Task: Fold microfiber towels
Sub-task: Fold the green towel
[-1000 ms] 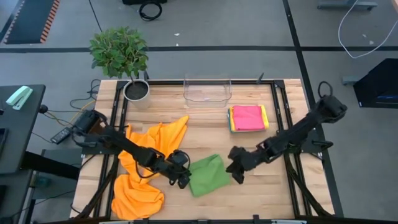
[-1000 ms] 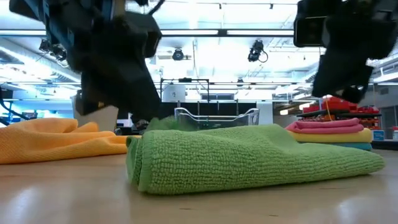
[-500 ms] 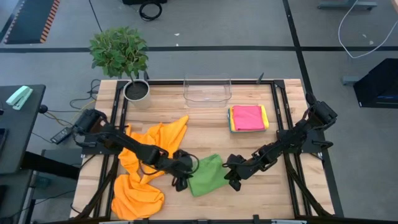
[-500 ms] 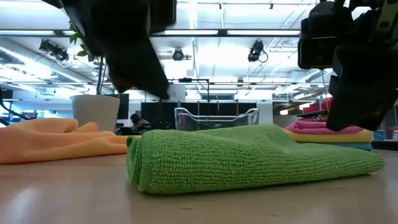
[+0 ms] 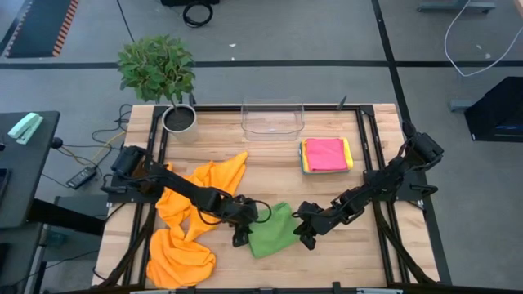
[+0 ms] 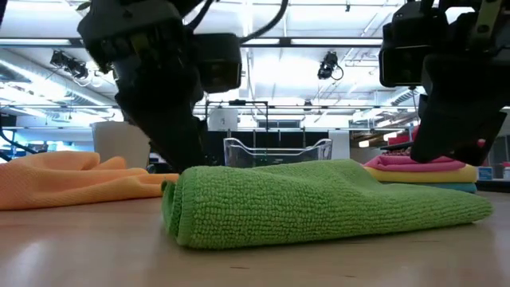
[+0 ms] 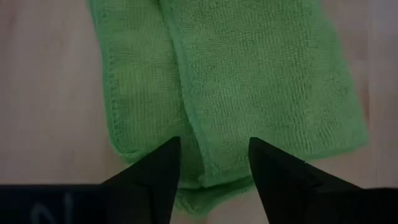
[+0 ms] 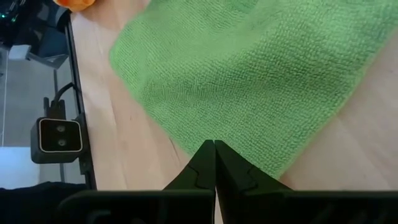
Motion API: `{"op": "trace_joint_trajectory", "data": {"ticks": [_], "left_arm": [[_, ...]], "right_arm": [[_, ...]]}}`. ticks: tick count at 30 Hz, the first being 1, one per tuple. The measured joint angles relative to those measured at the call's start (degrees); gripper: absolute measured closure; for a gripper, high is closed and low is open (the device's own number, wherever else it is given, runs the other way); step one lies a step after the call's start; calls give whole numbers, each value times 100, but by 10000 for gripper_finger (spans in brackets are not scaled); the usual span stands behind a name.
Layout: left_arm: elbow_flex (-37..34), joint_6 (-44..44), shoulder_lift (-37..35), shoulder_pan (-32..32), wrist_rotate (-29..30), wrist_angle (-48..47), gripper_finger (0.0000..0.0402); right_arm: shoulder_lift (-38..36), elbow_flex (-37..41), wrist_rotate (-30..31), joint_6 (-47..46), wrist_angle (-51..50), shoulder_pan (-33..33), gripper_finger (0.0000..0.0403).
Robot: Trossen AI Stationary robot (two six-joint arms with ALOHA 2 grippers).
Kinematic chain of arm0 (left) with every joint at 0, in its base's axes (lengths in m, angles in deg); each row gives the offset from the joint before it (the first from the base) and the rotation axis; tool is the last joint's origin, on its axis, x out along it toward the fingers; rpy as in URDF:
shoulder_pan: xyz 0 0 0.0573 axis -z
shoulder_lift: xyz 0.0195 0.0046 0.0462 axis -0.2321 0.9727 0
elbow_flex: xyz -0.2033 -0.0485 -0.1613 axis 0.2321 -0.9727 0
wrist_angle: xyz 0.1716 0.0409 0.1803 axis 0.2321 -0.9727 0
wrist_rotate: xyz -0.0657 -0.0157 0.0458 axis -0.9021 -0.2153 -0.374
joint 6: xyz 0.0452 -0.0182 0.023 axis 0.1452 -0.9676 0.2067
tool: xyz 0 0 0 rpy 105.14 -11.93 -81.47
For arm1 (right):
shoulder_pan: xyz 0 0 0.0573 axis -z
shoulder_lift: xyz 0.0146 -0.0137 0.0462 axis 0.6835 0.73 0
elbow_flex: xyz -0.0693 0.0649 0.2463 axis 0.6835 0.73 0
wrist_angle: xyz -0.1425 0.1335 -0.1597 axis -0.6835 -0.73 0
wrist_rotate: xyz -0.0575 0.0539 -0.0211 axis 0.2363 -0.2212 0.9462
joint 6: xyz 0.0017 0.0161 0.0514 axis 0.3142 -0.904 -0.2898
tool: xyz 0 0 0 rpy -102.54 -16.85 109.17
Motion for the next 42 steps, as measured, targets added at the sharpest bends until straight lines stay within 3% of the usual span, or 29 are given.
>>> {"op": "trace_joint_trajectory", "data": {"ticks": [8, 15, 17, 26, 37, 42], "left_arm": [[2, -157, 101, -13, -3, 9, 245], [0, -243, 73, -2, -134, 151, 371], [0, -339, 73, 0, -160, 263, 390], [0, -375, -384, -4, -89, 609, 393], [-9, -646, -533, -2, 347, -934, 395], [-4, -817, -422, -4, 410, -957, 389]], "right_arm": [[0, 0, 28, -48, -62, -9, 398], [229, 0, 12, -112, -2, -186, 398], [278, 0, 12, -181, 44, -249, 398], [651, -6, 153, -573, 14, -296, 398], [632, -4, 206, -679, -18, -296, 398], [606, -17, 203, -658, -12, -296, 398]]}}
